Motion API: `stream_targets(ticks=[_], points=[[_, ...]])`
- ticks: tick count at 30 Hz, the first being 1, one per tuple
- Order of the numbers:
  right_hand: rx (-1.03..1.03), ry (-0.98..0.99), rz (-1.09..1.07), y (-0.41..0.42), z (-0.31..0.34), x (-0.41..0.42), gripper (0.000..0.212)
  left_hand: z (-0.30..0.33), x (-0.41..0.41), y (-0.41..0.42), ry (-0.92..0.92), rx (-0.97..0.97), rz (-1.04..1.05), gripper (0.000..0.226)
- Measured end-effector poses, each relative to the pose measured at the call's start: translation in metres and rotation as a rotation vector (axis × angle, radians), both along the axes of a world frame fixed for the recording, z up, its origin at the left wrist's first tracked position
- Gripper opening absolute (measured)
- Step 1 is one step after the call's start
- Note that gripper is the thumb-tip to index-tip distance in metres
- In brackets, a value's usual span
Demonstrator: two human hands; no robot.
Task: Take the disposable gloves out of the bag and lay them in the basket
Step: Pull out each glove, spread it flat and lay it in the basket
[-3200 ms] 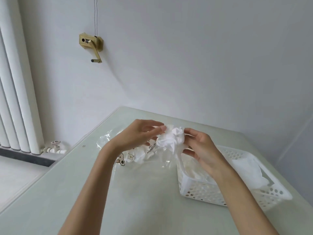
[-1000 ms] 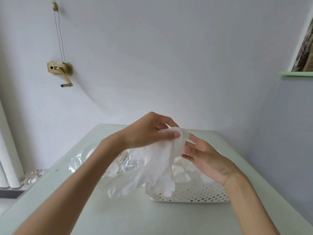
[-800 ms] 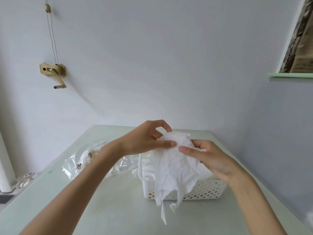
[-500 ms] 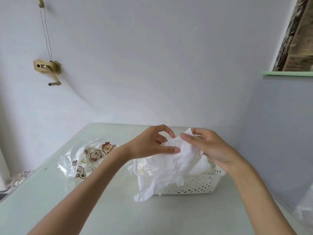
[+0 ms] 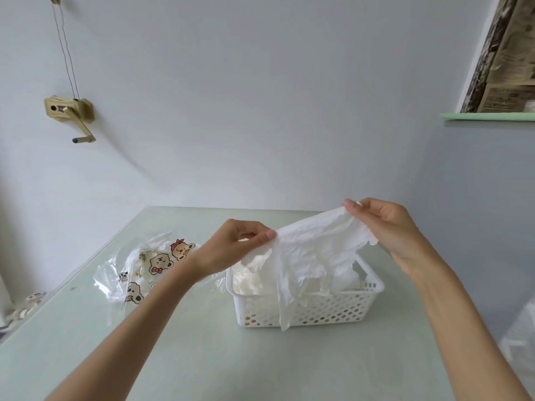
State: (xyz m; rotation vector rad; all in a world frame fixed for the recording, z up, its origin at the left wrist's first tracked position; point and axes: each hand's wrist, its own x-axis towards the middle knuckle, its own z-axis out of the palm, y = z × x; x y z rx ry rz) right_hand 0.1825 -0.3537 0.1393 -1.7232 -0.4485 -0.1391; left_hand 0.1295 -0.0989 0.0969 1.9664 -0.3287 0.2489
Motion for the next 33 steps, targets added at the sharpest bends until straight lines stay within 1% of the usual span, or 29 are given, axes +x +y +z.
stream_targets(ticks=[5, 7, 10, 11, 13, 15, 16, 18, 19, 20, 21, 22, 24, 26, 27, 30, 33], points=[[0.084, -0.324, -0.206, 0.026, -0.013, 0.006, 0.023, -0.01, 0.007, -0.009, -0.116, -0.16, 0.171, 0.026], [0.078, -0.432, -0.319, 0.041, -0.019, 0.006, 0.024, -0.013, 0.009, -0.015, -0.157, -0.225, 0.249, 0.028], [0.011, -0.529, -0.45, 0.062, -0.024, 0.004, 0.023, -0.011, 0.008, -0.015, -0.203, -0.317, 0.373, 0.026], [-0.018, -0.544, -0.465, 0.068, -0.025, 0.002, 0.023, -0.009, 0.006, -0.012, -0.229, -0.34, 0.415, 0.024], [-0.059, -0.557, -0.448, 0.079, -0.025, -0.002, 0.025, -0.005, 0.0, -0.004, -0.306, -0.32, 0.516, 0.022], [-0.024, -0.5, -0.327, 0.088, -0.022, -0.008, 0.027, 0.002, -0.009, 0.006, -0.416, -0.265, 0.607, 0.02], [0.035, -0.401, -0.209, 0.09, -0.018, -0.011, 0.026, 0.006, -0.014, 0.013, -0.471, -0.236, 0.638, 0.019], [0.148, -0.073, 0.123, 0.089, -0.009, -0.012, 0.018, 0.014, -0.019, 0.027, -0.525, -0.162, 0.675, 0.019], [0.169, 0.101, 0.291, 0.087, -0.005, -0.011, 0.015, 0.017, -0.018, 0.035, -0.509, -0.109, 0.684, 0.019], [0.16, 0.238, 0.411, 0.084, -0.004, -0.007, 0.015, 0.019, -0.014, 0.042, -0.46, -0.039, 0.678, 0.018], [0.132, 0.325, 0.467, 0.08, -0.008, -0.001, 0.015, 0.017, -0.007, 0.047, -0.384, 0.035, 0.653, 0.017], [0.086, 0.372, 0.459, 0.076, -0.014, 0.006, 0.014, 0.014, 0.001, 0.05, -0.292, 0.112, 0.618, 0.016], [-0.031, 0.419, 0.319, 0.067, -0.034, 0.027, 0.014, -0.001, 0.022, 0.047, -0.123, 0.281, 0.567, 0.017], [-0.181, 0.417, 0.132, 0.056, -0.053, 0.046, 0.03, -0.019, 0.042, 0.039, -0.004, 0.439, 0.518, 0.016], [-0.268, 0.399, 0.055, 0.05, -0.058, 0.054, 0.033, -0.027, 0.051, 0.036, 0.035, 0.515, 0.5, 0.014], [-0.499, 0.309, -0.116, 0.033, -0.071, 0.072, 0.025, -0.037, 0.07, 0.024, 0.06, 0.673, 0.485, 0.015], [-0.64, 0.173, -0.297, 0.023, -0.08, 0.078, 0.02, -0.034, 0.083, 0.014, -0.004, 0.753, 0.486, 0.018]])
